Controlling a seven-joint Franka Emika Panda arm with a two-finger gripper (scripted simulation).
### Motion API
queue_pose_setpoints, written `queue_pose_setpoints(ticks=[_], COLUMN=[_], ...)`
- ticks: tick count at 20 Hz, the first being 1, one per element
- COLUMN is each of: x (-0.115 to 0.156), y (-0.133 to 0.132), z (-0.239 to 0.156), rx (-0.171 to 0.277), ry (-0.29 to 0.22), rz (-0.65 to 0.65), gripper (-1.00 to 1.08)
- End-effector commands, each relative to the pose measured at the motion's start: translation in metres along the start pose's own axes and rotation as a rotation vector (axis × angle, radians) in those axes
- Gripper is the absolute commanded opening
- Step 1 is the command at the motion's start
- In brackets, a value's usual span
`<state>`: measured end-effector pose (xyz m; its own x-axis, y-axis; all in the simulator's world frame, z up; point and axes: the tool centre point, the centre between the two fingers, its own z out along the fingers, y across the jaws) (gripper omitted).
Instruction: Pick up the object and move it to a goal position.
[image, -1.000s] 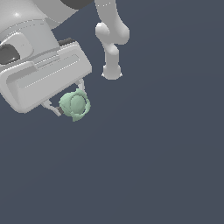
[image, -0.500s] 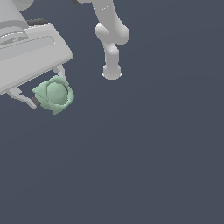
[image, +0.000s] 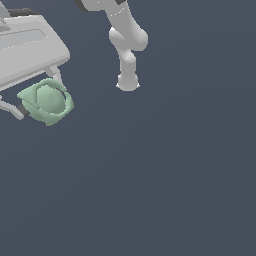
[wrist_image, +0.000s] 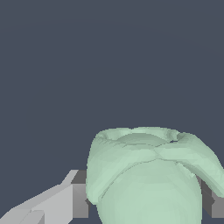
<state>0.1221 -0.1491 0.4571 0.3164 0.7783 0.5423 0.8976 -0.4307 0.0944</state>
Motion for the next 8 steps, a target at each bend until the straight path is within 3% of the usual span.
queue_pose_setpoints(ticks=[1,8], x=[0.0009,0.0017], y=[0.0019,0.0039], z=[-0.0027,-0.0048], rx=[0.002,0.003], ry=[0.004,0.007], rz=[-0.007,-0.011], gripper=[-1.0,-1.0])
